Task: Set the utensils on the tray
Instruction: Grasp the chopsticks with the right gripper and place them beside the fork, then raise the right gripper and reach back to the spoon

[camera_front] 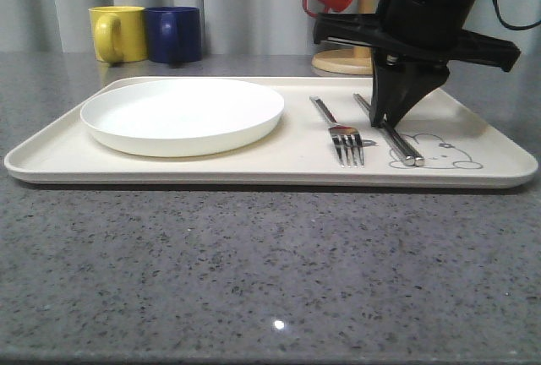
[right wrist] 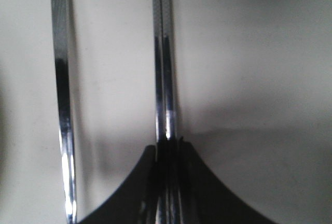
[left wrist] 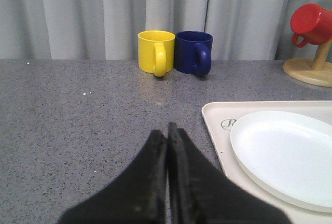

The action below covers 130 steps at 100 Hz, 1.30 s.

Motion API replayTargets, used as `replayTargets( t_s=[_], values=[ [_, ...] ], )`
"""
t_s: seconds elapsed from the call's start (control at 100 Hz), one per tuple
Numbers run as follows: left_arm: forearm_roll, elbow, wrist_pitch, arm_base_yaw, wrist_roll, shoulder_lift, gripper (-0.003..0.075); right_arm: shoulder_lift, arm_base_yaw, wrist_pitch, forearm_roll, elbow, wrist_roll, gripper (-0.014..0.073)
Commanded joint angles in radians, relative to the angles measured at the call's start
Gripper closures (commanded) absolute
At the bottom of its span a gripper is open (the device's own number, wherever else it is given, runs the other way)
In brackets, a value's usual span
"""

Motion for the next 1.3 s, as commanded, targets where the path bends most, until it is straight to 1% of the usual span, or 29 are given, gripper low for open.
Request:
replayTargets(
  t_s=[0.0, 0.12, 0.22, 0.43, 0.53, 0.63, 0.75, 0.95, 1.15, 1.29],
  values=[
    [-0.011, -0.028, -0.079, 0.003, 0.002, 0.007, 0.0738, -0.044, 0.000, -0.014, 0.000, -0.030, -0.002, 0.0416],
    [-0.011, -0.028, -0.079, 0.003, 0.002, 0.007, 0.0738, -0.044, 0.000, -0.010, 0.000, -0.030, -0.002, 0.0296],
    [-0.011, -0.028, -0.079, 0.003, 0.002, 0.007, 0.0738, -0.046, 0.000, -0.010, 0.000, -0.030, -0.002, 0.0242],
    [-0.011, -0.028, -0.079, 0.003, 0.002, 0.007, 0.0738, -0.091, 0.000, -0.002, -0.019, -0.043, -0.015, 0.0230],
    [-0.011, -0.028, -0.079, 0.003, 0.002, 0.007, 0.0738, -0.130, -0.003, 0.006, -0.021, -0.056, -0.058, 0.0230],
    [-0.011, -0.028, -0.079, 0.003, 0.002, 0.007, 0.0738, -0.172, -0.024, 0.027, -0.021, -0.064, -0.128, 0.0230],
    [-0.011, -0.028, -0.079, 0.003, 0.002, 0.007, 0.0738, -0.215, -0.089, 0.083, -0.021, -0.064, -0.208, 0.0230],
    [-0.011, -0.028, -0.079, 0.003, 0.002, 0.007, 0.0738, -0.232, -0.252, 0.166, -0.021, -0.064, -0.319, 0.0230],
    [-0.011, -0.028, -0.079, 0.003, 0.002, 0.007, 0.0738, -0.232, -0.398, 0.181, -0.021, -0.062, -0.395, 0.0230],
    [-0.011, -0.028, -0.079, 0.003, 0.002, 0.007, 0.0738, -0.225, -0.473, 0.184, -0.019, -0.062, -0.438, 0.0230]
  ],
)
